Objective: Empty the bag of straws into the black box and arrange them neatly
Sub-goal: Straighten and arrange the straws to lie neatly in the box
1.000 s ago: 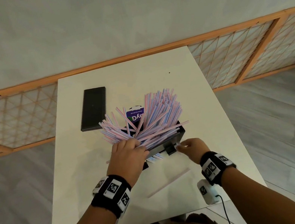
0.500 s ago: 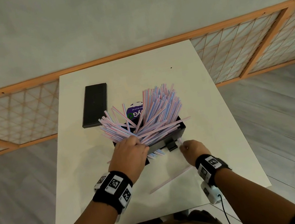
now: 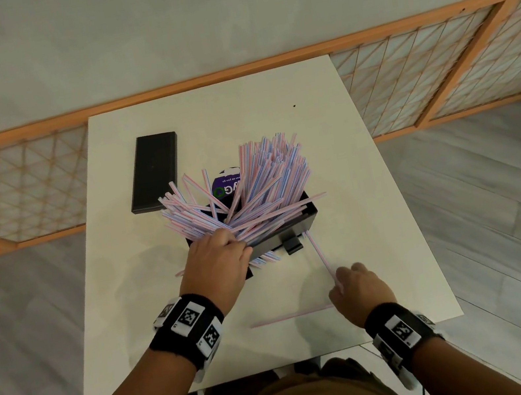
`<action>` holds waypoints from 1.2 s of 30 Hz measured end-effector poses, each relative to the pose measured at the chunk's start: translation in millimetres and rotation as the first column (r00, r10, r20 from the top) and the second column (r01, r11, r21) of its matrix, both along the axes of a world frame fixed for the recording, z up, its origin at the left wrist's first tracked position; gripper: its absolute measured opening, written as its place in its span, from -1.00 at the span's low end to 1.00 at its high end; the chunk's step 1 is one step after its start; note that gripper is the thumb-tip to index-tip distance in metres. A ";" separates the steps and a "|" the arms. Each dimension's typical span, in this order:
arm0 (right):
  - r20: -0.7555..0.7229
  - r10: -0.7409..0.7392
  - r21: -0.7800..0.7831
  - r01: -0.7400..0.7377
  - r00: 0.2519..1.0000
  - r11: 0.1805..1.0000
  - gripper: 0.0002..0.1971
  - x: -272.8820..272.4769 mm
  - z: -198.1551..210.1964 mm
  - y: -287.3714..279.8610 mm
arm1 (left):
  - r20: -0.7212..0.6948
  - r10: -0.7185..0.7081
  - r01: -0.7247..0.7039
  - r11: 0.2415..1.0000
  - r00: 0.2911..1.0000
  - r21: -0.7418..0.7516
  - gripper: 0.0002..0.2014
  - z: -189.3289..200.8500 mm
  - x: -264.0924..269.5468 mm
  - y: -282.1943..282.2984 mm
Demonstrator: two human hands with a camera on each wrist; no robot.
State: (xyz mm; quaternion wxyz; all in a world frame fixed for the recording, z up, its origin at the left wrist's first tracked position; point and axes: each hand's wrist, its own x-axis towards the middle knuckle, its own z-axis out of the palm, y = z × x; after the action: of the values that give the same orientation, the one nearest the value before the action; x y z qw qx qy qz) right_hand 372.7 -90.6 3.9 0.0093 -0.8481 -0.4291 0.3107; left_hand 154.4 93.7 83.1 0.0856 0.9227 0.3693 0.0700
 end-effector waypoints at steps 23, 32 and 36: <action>0.099 0.592 0.050 -0.598 0.800 0.800 -0.67 -47.2 -17.3 32.8 | 0.031 0.144 -0.143 0.989 0.989 -0.042 -0.86 10.6 -32.5 -8.4; -0.223 0.122 0.160 -0.087 0.967 0.983 -0.20 -62.8 -5.2 74.2 | 0.053 0.088 -0.086 0.995 0.995 -0.045 -0.95 14.2 -37.2 -2.6; -0.232 -0.018 0.152 0.055 0.973 0.987 -0.21 -80.3 -5.8 93.3 | 0.003 0.055 -0.055 0.998 0.998 -0.002 -0.92 15.4 -34.3 3.3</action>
State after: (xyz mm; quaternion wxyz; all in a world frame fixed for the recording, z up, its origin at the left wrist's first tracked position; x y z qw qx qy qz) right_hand 292.4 2.8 -1.9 0.1315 -0.8109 -0.4326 0.3714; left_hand 120.1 97.0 98.5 0.0850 0.9120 0.3944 0.0736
